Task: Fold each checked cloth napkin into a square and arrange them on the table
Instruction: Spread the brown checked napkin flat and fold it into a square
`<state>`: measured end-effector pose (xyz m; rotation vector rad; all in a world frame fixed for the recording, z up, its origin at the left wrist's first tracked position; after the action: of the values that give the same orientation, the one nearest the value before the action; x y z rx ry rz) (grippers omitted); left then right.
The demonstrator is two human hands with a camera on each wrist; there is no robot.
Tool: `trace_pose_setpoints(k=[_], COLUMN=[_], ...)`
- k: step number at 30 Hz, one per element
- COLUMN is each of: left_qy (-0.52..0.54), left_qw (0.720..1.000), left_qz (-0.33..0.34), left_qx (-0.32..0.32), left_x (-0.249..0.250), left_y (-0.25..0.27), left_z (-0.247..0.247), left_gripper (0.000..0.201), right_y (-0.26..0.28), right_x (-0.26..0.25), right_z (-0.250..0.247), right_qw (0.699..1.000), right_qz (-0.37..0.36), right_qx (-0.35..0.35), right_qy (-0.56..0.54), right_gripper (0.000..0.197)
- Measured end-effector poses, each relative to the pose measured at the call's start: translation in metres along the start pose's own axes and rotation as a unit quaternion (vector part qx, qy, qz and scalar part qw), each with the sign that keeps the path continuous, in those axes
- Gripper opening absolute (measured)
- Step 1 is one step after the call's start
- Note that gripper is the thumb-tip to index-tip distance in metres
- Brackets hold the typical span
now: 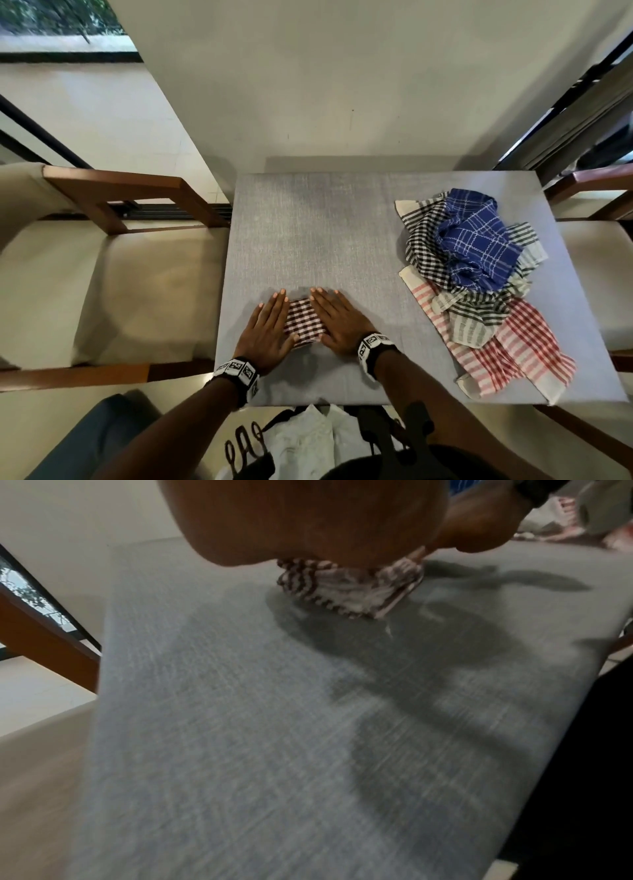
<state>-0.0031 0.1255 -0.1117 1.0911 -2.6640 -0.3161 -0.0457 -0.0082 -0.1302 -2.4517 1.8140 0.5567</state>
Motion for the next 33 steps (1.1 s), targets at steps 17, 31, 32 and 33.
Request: trace_pose_setpoints(k=[17,31,32,33], left_qy=[0.21,0.295,0.303,0.315], left_qw=[0.952,0.93,0.919,0.906], left_qz=[-0.218,-0.203,-0.237,-0.266], left_qx=[0.051,0.08,0.089,0.09], left_x=[0.029,-0.021,-0.032,-0.041], left_y=[-0.006,0.018,0.018,0.018], left_z=[0.033,0.014,0.013,0.013], left_gripper=[0.073,0.065,0.055,0.047], right_y=[0.008,0.013,0.016,0.019], right_x=[0.002,0.013,0.019,0.023], right_z=[0.02,-0.015,-0.02,-0.021], right_qw=[0.999,0.973,0.954,0.933], right_qz=[0.045,0.131,0.178,0.229], right_qx=[-0.006,0.082,0.105,0.112], right_qy=[0.026,-0.169,-0.216,-0.256], right_gripper=[0.085,0.068,0.063,0.056])
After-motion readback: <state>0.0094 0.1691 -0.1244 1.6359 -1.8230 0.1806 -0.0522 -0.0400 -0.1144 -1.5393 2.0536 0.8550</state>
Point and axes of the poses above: each hand's wrist, its own y-axis away from the middle knuckle, its own z-axis out of the palm, x = y × z, the point moved 10 cm from there along -y, towards the middle knuckle, and after that the axes turned 1 degree about -z, right-handed, at the moved point
